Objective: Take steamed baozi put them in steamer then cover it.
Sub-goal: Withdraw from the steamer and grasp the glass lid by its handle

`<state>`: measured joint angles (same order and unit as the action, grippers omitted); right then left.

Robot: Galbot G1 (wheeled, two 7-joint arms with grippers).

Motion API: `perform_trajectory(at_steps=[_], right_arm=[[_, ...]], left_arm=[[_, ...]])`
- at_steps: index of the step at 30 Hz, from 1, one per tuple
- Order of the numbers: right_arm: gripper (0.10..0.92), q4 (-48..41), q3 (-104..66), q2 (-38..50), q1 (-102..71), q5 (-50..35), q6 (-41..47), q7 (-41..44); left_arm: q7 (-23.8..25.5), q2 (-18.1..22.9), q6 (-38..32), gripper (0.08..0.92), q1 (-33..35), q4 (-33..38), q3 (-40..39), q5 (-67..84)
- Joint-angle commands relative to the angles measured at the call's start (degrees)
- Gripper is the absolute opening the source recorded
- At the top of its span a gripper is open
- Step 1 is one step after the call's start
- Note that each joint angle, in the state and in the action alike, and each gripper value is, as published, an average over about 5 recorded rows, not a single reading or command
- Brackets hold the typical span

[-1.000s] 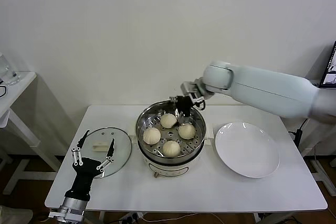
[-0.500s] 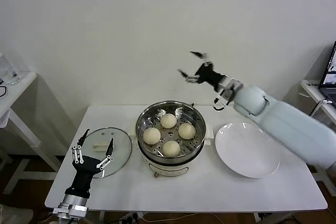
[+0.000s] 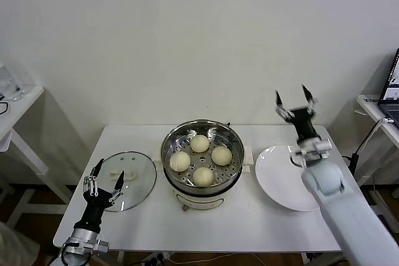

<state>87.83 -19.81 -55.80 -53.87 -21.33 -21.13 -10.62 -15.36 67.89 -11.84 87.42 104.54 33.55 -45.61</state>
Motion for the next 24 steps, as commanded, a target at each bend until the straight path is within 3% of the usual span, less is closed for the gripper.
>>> perform_trajectory(at_steps=[1, 8, 24], right_arm=[[0.823, 1.72, -18.26, -10.56, -24.88, 3.35, -6.01, -0.86], [0.823, 2.47, -17.10, -13.37, -26.23, 5.78, -5.80, -0.30], [0.823, 1.69, -15.31, -16.19, -25.20, 8.49, -5.10, 0.42]], left_arm=[[-7.65, 0.47, -0.68, 0.823, -7.29, -20.92, 0.10, -25.86], [-12.28, 0.95, -0.75, 0.823, -11.74, -27.42, -1.00, -32.43], [-11.05, 2.17, 2.25, 0.823, -14.94, -27.22, -2.11, -32.98]])
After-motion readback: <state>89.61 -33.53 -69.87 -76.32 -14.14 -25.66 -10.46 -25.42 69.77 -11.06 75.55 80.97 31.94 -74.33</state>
